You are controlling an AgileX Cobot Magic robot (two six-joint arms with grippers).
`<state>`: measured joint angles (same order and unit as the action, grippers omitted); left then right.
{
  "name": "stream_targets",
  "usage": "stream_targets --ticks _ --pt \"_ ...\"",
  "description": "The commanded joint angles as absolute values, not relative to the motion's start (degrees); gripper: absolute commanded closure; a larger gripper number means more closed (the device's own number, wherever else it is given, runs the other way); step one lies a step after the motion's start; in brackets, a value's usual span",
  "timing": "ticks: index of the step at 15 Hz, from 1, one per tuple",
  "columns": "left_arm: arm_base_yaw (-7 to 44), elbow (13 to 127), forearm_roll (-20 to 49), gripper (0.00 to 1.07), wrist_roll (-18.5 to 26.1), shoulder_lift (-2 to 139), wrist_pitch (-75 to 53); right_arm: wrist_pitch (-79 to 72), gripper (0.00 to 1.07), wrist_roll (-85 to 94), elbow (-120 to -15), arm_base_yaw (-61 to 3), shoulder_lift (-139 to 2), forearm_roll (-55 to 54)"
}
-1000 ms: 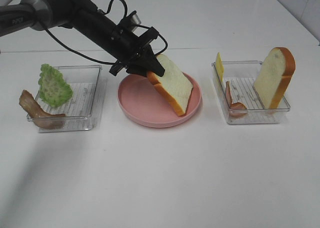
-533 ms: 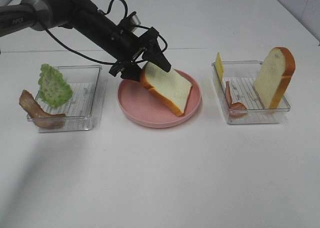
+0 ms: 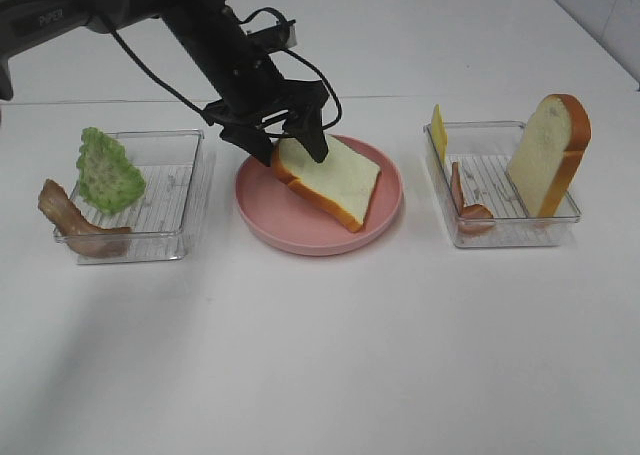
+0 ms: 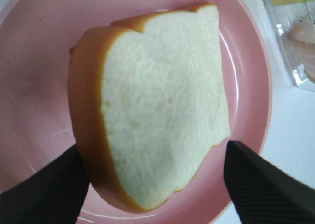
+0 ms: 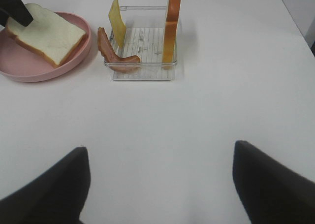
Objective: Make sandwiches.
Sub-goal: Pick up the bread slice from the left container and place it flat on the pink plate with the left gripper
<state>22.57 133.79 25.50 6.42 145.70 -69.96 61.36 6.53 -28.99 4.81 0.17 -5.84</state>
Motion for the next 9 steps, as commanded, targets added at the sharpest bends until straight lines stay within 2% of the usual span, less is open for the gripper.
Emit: stream_targets --ticks 1,3,7,9 --pt "24.92 135.73 18.39 0.34 2.92 145.07 -73.8 60.79 0.31 6.99 -28.93 5.21 1.03 -6.02" --pt "27.1 136.48 12.32 0.34 0.0 145.02 -73.8 60.79 0.31 6.99 -28.93 5.21 1.03 -6.02" --pt "28.59 136.48 9.8 0.33 -1.2 145.02 -73.8 60.79 0.31 6.99 -28.93 5.21 1.03 -6.02" --pt "28.59 136.48 8.88 0.27 -1.2 145.02 -73.8 60.79 0.31 6.99 -28.93 5.21 1.03 -6.02"
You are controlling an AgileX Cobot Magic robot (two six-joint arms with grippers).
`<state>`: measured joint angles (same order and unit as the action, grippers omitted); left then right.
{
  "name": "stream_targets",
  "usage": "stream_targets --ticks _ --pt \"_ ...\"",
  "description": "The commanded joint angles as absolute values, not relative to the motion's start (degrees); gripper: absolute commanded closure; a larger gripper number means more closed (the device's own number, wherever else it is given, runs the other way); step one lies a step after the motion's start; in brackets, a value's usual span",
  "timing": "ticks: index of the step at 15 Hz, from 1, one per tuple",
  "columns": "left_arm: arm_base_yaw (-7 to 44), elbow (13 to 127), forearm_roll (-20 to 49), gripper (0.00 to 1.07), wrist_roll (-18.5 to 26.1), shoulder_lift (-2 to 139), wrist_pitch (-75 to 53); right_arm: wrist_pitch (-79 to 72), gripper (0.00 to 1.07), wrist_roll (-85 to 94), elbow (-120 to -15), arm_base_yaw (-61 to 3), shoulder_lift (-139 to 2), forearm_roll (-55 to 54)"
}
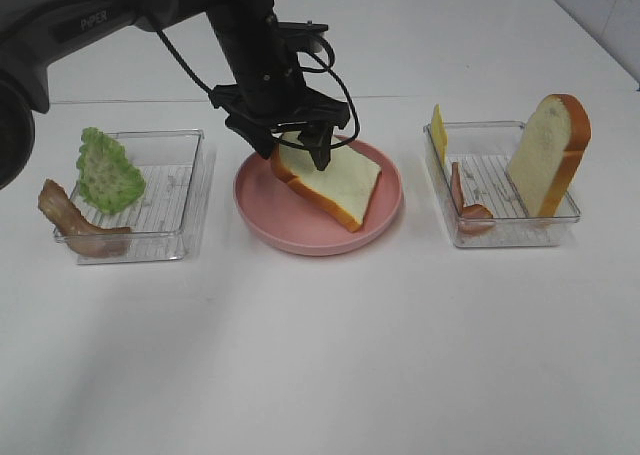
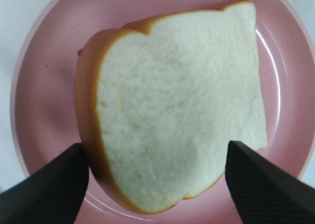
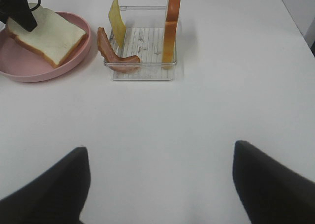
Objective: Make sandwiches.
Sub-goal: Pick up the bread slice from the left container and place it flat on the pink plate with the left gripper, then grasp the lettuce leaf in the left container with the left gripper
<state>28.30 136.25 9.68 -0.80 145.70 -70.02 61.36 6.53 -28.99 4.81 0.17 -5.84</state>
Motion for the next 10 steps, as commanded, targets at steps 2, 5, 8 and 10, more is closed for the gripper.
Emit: stream_targets --ticks 2,5,8,10 --pt "28.59 136.48 8.71 0.24 -1.2 144.96 -73.8 60.79 0.31 6.99 -28.93 5.21 1.03 -6.02" --pt "28.59 136.48 7.85 0.23 -1.03 143.98 -73.8 60.79 0.31 6.99 -28.93 5.21 1.03 -6.02" --pt "28.36 136.48 5.61 0.23 -1.03 140.83 -73.8 60.79 0.31 6.99 -28.93 5.21 1.03 -6.02" --pt "27.16 136.42 3.95 0.24 -2.58 137.34 -73.8 60.79 0.31 6.99 -28.93 5.21 1.03 -6.02"
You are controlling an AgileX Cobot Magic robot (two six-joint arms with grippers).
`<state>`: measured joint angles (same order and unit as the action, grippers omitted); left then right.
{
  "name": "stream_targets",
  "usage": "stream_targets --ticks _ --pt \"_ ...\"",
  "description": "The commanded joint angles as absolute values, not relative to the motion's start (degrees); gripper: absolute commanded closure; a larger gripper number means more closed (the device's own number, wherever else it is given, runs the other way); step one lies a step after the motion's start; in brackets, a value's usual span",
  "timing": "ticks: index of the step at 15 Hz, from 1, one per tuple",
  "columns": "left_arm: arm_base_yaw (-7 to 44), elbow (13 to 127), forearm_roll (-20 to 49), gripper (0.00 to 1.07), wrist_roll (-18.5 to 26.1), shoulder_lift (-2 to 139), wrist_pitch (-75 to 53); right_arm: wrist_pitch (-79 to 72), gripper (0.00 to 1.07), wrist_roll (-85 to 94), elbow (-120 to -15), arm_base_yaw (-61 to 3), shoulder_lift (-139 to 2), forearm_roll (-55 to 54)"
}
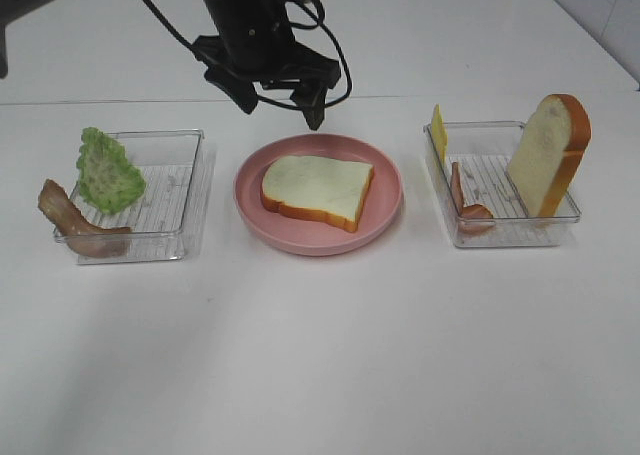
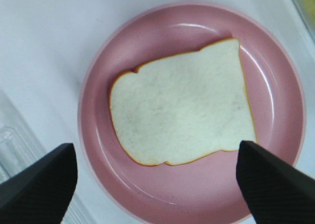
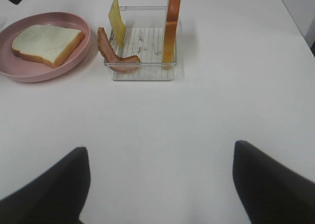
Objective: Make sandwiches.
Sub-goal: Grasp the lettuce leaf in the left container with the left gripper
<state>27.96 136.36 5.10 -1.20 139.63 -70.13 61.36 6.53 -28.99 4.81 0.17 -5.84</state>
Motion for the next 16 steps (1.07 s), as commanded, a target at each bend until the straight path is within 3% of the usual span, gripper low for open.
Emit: stream_targets --ticks 1,7,12,16 --pt "26.7 136.42 3.15 0.25 -3.72 136.08 -73.8 60.79 0.31 6.99 -28.93 5.21 1.03 -6.02" --pt "19.71 134.47 3.21 0.3 -7.05 128.92 -73.8 60.79 0.31 6.99 -28.93 5.21 1.03 -6.02" --pt "13.46 118.6 2.81 0.3 -7.05 121.01 -73.8 60.79 0.31 6.99 -28.93 5.21 1.03 -6.02" --pt "8.37 112.13 2.81 0.3 -7.16 120.26 -73.8 60.79 0.31 6.99 -28.93 5.21 1.03 -6.02"
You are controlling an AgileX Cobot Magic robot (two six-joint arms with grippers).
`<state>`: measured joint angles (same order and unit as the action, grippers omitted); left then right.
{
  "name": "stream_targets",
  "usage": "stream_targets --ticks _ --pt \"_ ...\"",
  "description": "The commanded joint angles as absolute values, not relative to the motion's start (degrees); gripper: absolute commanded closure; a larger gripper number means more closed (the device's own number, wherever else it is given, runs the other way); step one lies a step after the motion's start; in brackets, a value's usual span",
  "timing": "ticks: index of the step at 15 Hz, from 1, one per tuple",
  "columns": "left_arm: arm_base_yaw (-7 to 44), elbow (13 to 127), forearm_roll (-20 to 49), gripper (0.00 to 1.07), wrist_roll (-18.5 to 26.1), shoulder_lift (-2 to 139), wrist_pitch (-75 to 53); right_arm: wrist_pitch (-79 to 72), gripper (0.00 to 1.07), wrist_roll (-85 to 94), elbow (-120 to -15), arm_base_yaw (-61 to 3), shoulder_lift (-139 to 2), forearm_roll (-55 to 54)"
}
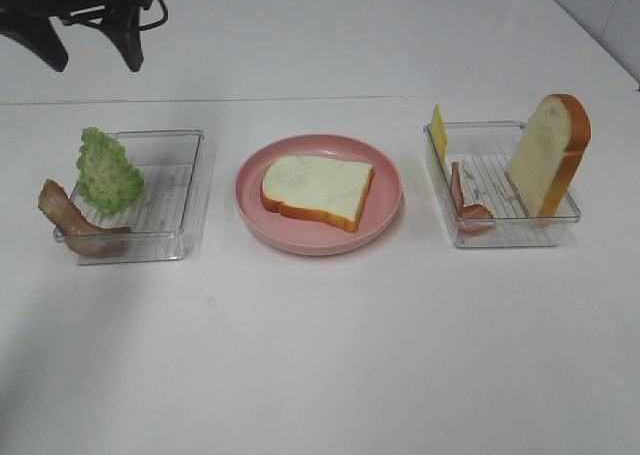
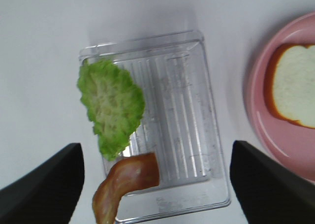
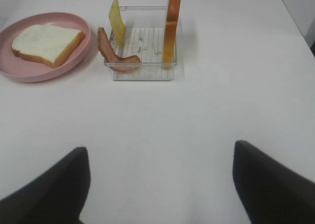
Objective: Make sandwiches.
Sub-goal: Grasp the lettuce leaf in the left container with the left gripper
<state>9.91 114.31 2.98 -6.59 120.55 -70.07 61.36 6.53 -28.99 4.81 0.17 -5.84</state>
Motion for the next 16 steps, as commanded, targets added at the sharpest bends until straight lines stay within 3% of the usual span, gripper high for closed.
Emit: stream_targets --ticks 1,7,16 --pt "7.1 111.1 2.81 0.3 -7.16 120.55 -73.8 60.79 0.31 6.99 -28.93 5.21 1.03 -6.02" --pt "5.27 108.4 0.52 0.3 -7.1 124.16 -71.22 60.79 0.31 6.99 -28.93 5.21 1.03 -6.02" --pt "5.27 108.4 1.09 0.44 -6.99 131.09 -65.89 60.79 0.31 6.99 -28.93 5.21 1.03 -6.02"
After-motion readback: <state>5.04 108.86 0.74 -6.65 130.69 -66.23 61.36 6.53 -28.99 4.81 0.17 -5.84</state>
